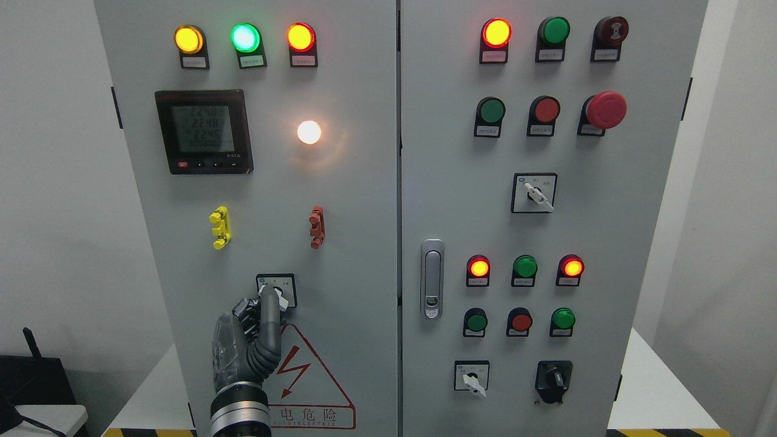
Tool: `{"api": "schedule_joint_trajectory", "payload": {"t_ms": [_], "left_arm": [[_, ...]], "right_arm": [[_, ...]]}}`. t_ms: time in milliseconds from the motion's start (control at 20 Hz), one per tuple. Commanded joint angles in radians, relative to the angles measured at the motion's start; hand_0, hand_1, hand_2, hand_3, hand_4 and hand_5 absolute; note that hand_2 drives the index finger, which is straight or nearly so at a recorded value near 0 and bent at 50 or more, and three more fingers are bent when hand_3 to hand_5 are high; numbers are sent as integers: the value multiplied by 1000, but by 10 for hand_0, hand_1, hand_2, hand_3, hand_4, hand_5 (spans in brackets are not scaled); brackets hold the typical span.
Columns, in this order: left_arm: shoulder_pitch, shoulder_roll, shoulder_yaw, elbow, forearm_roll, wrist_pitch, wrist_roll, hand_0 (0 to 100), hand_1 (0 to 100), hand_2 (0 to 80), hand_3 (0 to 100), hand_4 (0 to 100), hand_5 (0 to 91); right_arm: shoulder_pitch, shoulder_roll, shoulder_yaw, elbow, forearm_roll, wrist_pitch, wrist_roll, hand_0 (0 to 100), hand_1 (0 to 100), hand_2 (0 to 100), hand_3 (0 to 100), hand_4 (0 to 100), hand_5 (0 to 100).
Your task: Turn on light switch 1
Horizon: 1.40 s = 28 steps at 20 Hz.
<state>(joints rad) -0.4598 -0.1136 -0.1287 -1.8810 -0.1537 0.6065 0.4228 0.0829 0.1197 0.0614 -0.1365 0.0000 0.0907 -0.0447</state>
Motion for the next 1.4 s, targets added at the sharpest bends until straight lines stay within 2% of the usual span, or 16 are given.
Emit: {"api": "schedule_joint_trajectory", "payload": {"t_ms": [0, 301, 752, 1002, 1153, 1303, 1353], "left_arm": [[3, 0, 0, -3, 0, -1, -2, 503, 192, 565, 747, 836, 812], [6, 0, 0, -6, -1, -7, -2, 426, 195, 563, 742, 835, 811], [26, 3, 3, -9, -3, -8, -2, 402, 219, 562, 738, 835, 810], [70, 5, 11, -16, -3, -31, -7, 401, 221, 562, 738, 834, 810], [119, 14, 17, -20, -4, -123, -35, 364, 223, 563, 740, 835, 810], [188, 17, 41, -20, -4, -261, -70, 197, 245, 562, 741, 835, 797], [216, 18, 56, -20, -4, -305, -90, 179, 247, 562, 741, 835, 795]], "right_arm": [[0, 0, 0, 0, -17, 0, 0, 120, 389, 0, 0, 0, 0], [0, 0, 0, 0, -18, 0, 0, 120, 389, 0, 0, 0, 0], [0, 0, 0, 0, -18, 0, 0, 120, 389, 0, 0, 0, 0], [0, 0, 0, 0, -18, 0, 0, 120, 389, 0, 0, 0, 0], [0, 0, 0, 0, -17, 0, 0, 120, 389, 0, 0, 0, 0], [0, 0, 0, 0, -17, 0, 0, 120, 389, 0, 0, 0, 0], [0, 0, 0, 0, -18, 0, 0, 120, 389, 0, 0, 0, 0]]}}
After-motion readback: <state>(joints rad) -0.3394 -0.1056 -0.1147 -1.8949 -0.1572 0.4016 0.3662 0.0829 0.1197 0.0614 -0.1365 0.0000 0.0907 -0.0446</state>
